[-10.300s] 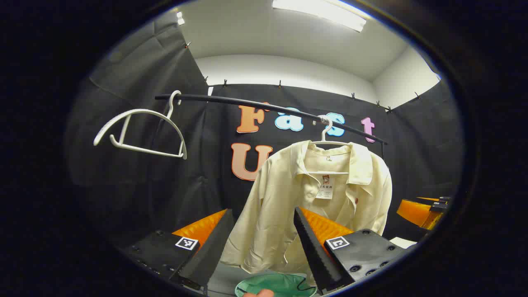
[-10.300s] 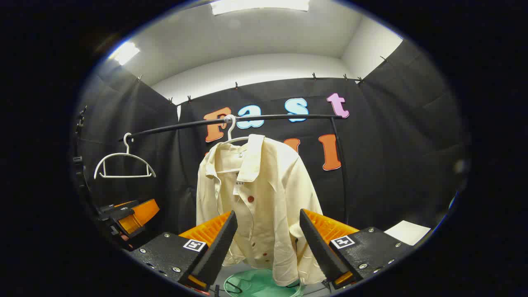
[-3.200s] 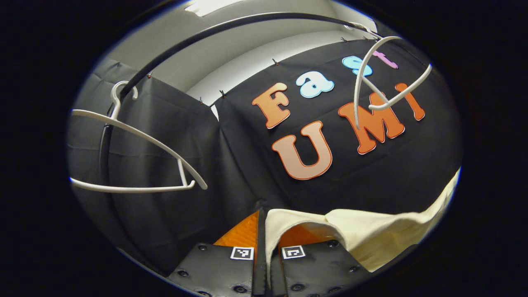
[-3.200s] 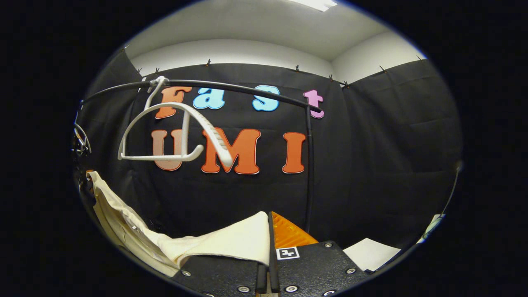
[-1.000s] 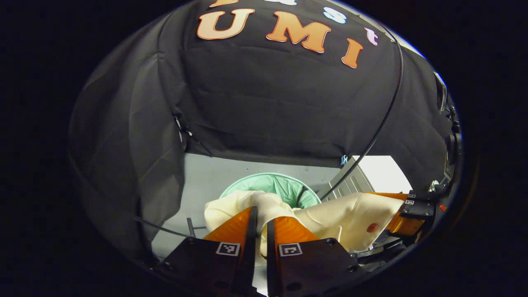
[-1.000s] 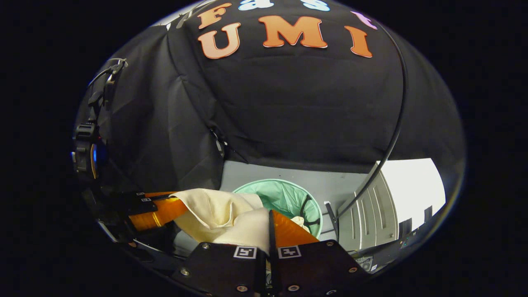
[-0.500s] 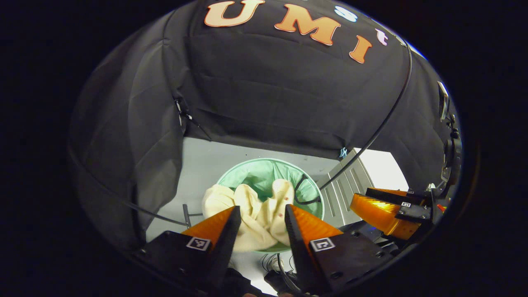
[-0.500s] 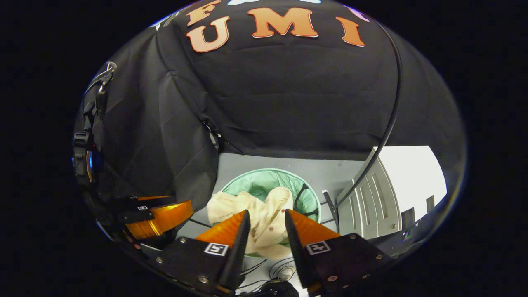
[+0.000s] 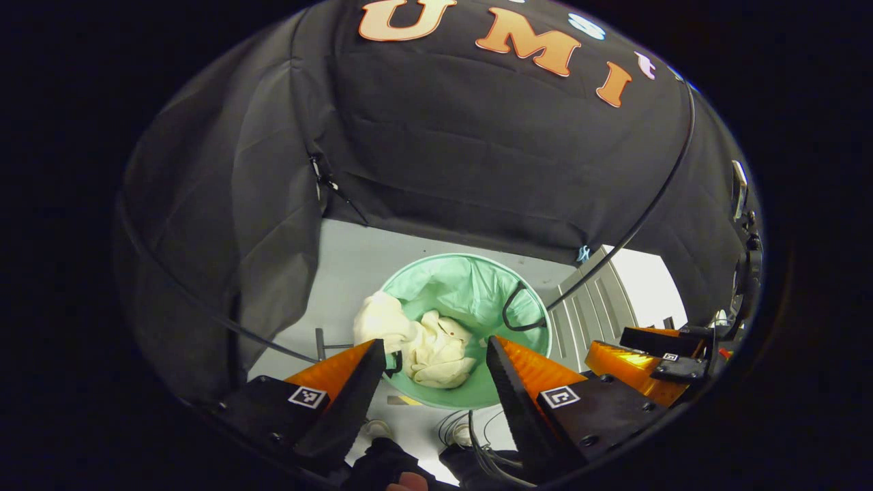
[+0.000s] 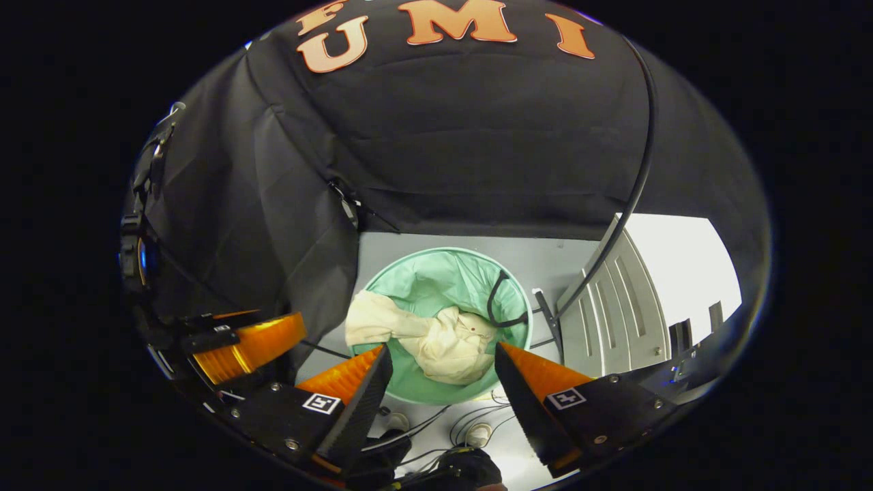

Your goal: Grasp the clothes on the hanger with both hands and then place them into the laundry hamper below.

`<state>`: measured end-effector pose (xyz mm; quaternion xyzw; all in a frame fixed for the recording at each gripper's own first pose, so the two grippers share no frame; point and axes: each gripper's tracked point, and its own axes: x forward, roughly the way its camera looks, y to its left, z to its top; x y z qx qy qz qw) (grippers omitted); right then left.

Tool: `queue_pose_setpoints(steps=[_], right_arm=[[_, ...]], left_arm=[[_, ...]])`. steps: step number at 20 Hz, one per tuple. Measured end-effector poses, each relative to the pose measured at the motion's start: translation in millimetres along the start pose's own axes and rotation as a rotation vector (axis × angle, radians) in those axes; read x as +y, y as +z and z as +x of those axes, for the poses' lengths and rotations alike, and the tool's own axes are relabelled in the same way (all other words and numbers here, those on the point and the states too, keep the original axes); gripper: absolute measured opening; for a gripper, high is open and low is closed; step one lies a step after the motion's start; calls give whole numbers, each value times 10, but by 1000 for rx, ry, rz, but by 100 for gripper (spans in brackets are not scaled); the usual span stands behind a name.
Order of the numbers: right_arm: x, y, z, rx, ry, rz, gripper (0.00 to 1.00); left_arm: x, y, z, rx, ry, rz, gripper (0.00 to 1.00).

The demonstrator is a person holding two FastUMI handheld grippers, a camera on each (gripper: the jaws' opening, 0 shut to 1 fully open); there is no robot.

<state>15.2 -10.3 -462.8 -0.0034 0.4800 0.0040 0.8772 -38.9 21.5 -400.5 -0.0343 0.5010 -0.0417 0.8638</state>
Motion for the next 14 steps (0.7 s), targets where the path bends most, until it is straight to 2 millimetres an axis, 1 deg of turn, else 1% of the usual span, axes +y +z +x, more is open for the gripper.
queue_pose_setpoints(steps=[3, 5, 6, 8, 9, 10, 11, 14], right_arm=[[28, 99, -74, -43, -6, -14, 94], [50, 194, -265, -82, -9, -41, 94], [86, 235, -383, -95, -6, -45, 94], [158, 374, -618, -131, 5, -40, 94], [160, 476, -722, -158, 6, -40, 94], [156, 629, -827, -193, 5, -39, 94], [163, 788, -975, -230, 3, -38, 94], [175, 1259, -1464, -352, 8, -28, 94]], left_arm=[[45, 175, -157, -70, 19, 13, 100], [72, 327, -327, -123, 23, 18, 98], [69, 387, -423, -146, 18, 13, 98], [54, 570, -621, -197, 3, -1, 98], [58, 677, -733, -227, -1, -4, 98], [66, 815, -852, -265, 0, -4, 100], [60, 941, -974, -304, 3, -4, 98], [15, 1333, -1368, -419, -4, -11, 98]])
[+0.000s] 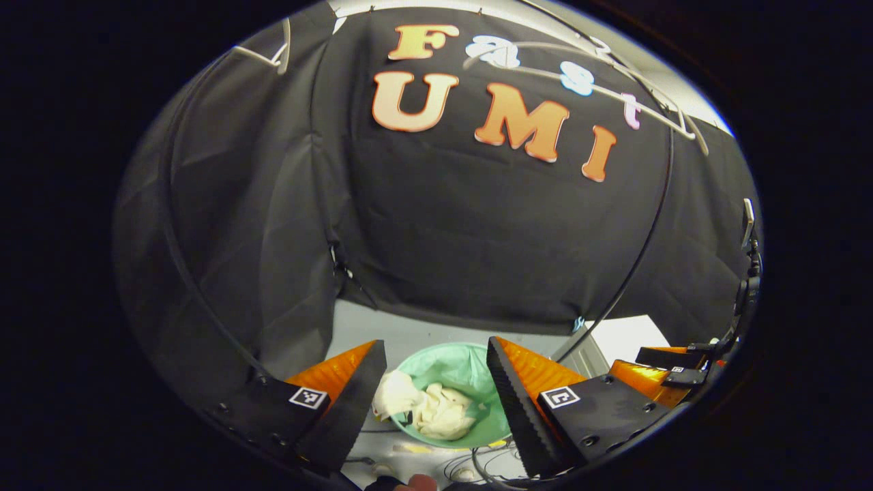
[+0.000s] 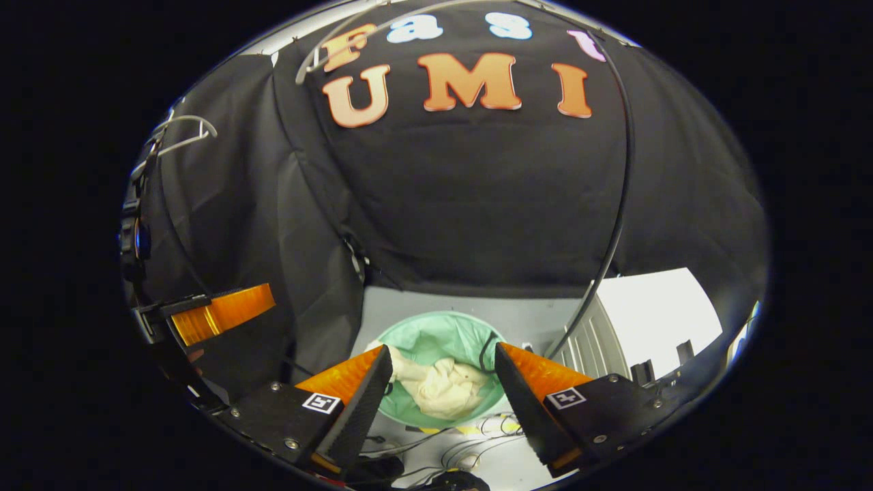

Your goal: Grasp the clothes on the hanger with both hands and then place them into the laundry hamper below.

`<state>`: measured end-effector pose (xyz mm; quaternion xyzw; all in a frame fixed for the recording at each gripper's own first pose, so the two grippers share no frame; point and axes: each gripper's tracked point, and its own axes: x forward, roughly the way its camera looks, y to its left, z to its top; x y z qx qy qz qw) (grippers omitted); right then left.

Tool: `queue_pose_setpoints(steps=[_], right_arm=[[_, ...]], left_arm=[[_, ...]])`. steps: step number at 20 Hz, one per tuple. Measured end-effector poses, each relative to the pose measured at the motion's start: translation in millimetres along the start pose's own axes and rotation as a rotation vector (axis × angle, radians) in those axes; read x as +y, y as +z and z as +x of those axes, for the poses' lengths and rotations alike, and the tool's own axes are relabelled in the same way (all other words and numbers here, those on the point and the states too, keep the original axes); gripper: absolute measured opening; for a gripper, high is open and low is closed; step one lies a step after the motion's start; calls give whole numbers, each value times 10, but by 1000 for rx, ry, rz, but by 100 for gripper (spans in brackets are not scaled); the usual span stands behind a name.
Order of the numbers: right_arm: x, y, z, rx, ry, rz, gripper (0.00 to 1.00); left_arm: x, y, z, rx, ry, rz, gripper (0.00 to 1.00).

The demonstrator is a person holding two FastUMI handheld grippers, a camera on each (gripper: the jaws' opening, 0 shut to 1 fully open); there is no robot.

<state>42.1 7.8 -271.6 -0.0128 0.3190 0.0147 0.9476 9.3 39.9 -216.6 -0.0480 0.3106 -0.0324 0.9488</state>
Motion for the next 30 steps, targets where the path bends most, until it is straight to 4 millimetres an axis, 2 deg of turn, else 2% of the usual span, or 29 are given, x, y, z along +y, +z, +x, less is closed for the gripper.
queue_pose_setpoints(steps=[2, 3, 4, 5, 9, 10, 12, 13, 16, 18, 20, 21, 22, 26, 27, 28, 30], right_arm=[[-24, 423, -188, -90, -8, 2, 94], [-48, 617, -297, -128, -16, 2, 94], [-57, 768, -403, -164, -21, 2, 94], [-60, 931, -505, -200, -24, 2, 94], [-84, 1497, -916, -343, -23, -6, 94], [-104, 1656, -1035, -379, -25, -5, 94], [-135, 1877, -1242, -440, -34, -5, 94], [-165, 1949, -1325, -467, -39, -5, 94], [-249, 2154, -1503, -538, -70, -5, 94], [-314, 2268, -1657, -587, -91, -10, 94], [-367, 2326, -1804, -617, -108, -19, 94], [-404, 2341, -1842, -628, -116, -21, 94], [-429, 2359, -1874, -637, -122, -24, 94], [-465, 2330, -1951, -655, -127, -23, 94], [-450, 2321, -1954, -656, -119, -19, 97], [-439, 2333, -1936, -657, -113, -15, 94], [-434, 2337, -1931, -660, -108, -15, 94]], left_arm=[[25, 435, -198, -88, -8, 0, 100], [2, 620, -261, -129, -11, -5, 98], [-21, 782, -329, -159, -16, -11, 100], [-26, 911, -389, -186, -20, -17, 97], [-11, 1435, -677, -319, -19, -41, 97], [3, 1576, -747, -357, -11, -39, 94], [46, 1853, -926, -436, 1, -30, 97], [64, 1965, -999, -468, 3, -25, 94], [88, 2191, -1175, -537, 13, -25, 96], [74, 2306, -1298, -588, 5, -36, 100], [63, 2370, -1375, -609, 4, -26, 97], [70, 2387, -1410, -619, 11, -17, 93], [54, 2423, -1433, -631, 15, -10, 97], [1, 2476, -1507, -653, 18, 5, 93], [-7, 2488, -1530, -658, 18, 9, 93], [-10, 2497, -1557, -665, 21, 13, 93], [-6, 2512, -1589, -674, 26, 21, 94]])
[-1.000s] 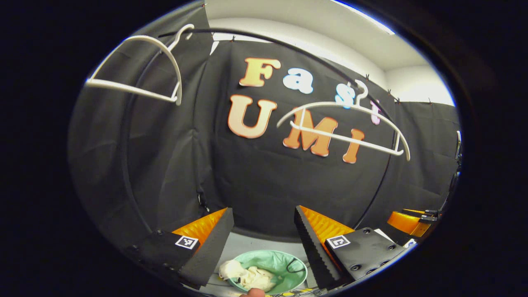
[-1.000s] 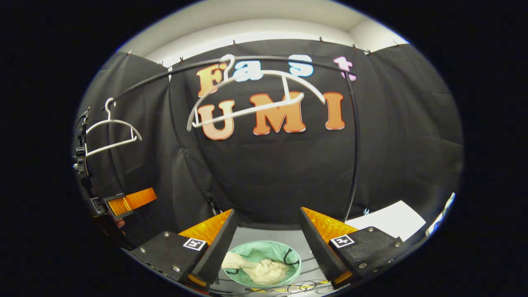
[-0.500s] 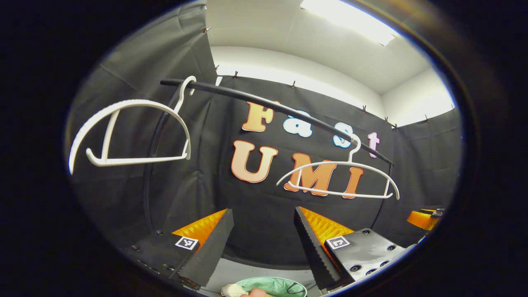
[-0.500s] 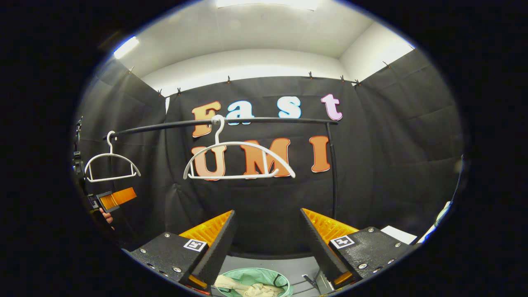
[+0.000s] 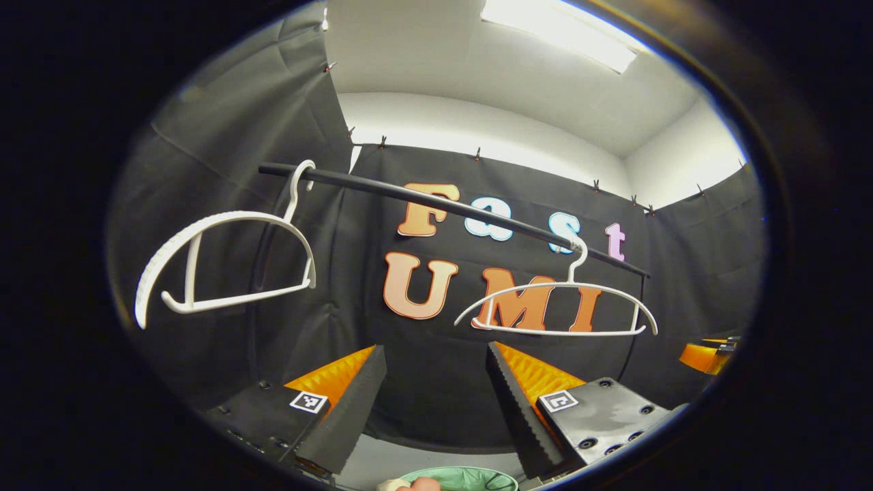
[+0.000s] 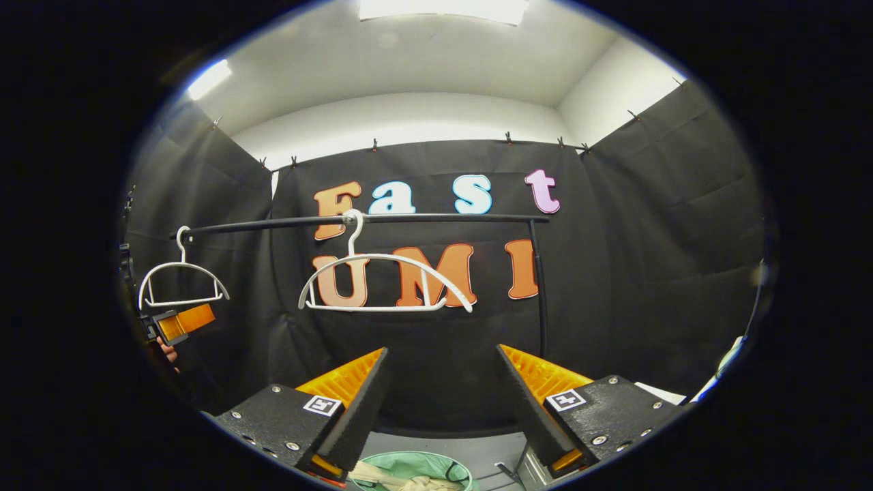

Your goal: Grasp the clothes on the hanger with both hands and then place them into the laundry hamper below.

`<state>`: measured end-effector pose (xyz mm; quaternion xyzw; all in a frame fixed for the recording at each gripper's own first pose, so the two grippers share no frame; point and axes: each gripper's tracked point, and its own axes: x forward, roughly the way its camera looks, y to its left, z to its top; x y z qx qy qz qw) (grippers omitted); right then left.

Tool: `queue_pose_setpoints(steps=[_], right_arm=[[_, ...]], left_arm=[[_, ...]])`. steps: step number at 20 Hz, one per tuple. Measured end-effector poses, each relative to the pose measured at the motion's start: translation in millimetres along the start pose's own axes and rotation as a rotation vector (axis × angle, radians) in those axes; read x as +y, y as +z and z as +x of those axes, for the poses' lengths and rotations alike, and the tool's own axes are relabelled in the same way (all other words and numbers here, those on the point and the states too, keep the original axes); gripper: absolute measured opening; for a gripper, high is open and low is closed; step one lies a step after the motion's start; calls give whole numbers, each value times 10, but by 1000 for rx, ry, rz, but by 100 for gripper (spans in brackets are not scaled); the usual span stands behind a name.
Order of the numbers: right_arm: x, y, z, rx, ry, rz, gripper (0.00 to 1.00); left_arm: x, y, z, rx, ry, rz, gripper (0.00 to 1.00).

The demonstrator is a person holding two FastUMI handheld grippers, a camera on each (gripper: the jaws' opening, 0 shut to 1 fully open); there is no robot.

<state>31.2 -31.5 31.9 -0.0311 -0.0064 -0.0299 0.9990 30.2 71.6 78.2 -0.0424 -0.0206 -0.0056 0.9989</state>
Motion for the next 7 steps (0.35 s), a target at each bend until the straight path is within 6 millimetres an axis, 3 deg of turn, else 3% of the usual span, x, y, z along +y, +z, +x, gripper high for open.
queue_pose_setpoints(steps=[5, 7], right_arm=[[-14, -30, 1, 2, 3, 4, 94], [-20, -47, 5, 4, 4, 2, 94]], left_arm=[[31, -83, 11, 23, 7, -12, 97], [48, -100, 17, 27, 12, -13, 94]])
